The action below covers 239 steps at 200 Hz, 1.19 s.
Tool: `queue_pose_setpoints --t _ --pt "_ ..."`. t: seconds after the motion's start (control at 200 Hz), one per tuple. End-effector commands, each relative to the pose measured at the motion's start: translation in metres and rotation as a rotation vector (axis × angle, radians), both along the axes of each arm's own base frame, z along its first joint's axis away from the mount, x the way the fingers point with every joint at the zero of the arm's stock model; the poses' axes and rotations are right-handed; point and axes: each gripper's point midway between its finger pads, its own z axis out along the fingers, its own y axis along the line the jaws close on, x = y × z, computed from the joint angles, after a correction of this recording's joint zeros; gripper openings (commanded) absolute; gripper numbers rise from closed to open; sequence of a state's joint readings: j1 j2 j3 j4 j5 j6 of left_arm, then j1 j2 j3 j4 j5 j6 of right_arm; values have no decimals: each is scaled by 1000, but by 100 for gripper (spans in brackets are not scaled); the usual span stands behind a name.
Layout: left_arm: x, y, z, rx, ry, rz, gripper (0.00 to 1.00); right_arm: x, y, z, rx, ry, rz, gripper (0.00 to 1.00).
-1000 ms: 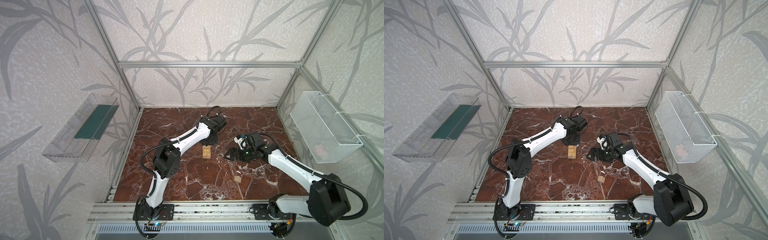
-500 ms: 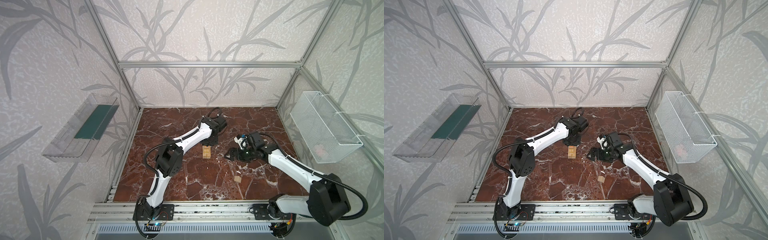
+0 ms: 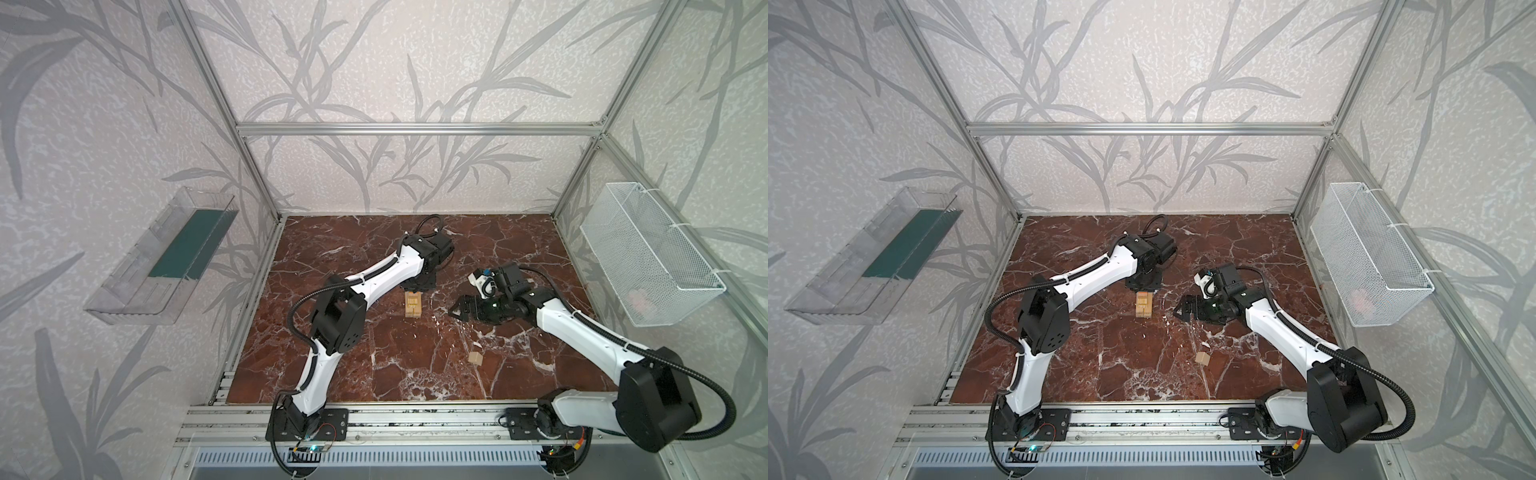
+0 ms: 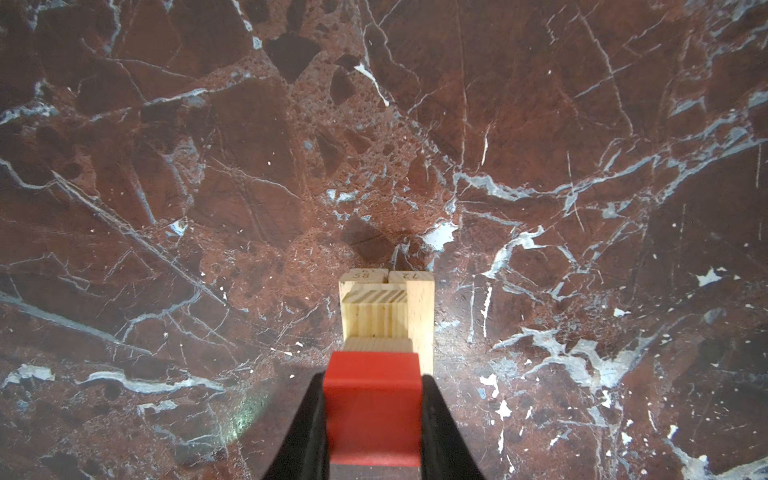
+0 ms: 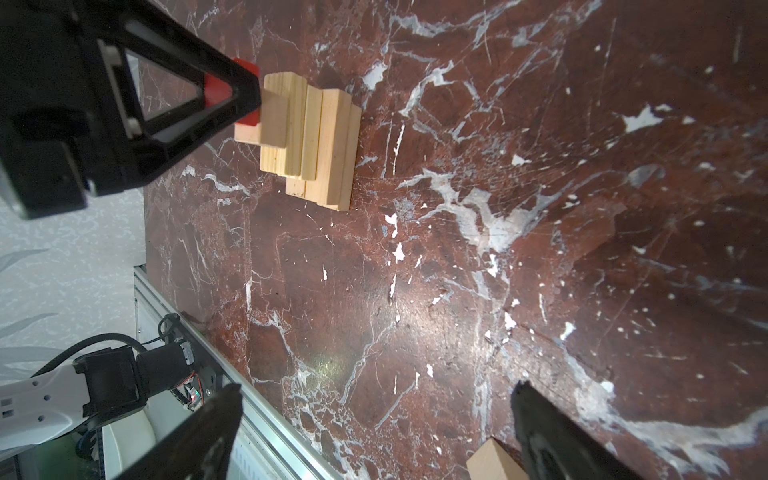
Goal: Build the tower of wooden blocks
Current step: 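Lower the red cube against the placed wooden cube with the left gripper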
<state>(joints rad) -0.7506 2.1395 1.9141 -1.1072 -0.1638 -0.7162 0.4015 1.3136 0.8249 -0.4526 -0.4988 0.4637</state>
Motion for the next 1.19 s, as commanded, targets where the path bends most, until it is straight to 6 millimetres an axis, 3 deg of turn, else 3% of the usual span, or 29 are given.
queue_pose_setpoints --t 0.0,0.495,0.825,1.19 --pt "-6 9 -2 27 22 25 19 1 1 4 17 -4 -1 99" --pt "-9 10 -6 18 34 34 22 2 1 2 21 0 -5 99" --pt "-8 11 1 18 21 35 36 2 1 2 24 1 -5 99" --pt "-9 15 10 20 2 42 37 1 1 3 26 1 -7 99"
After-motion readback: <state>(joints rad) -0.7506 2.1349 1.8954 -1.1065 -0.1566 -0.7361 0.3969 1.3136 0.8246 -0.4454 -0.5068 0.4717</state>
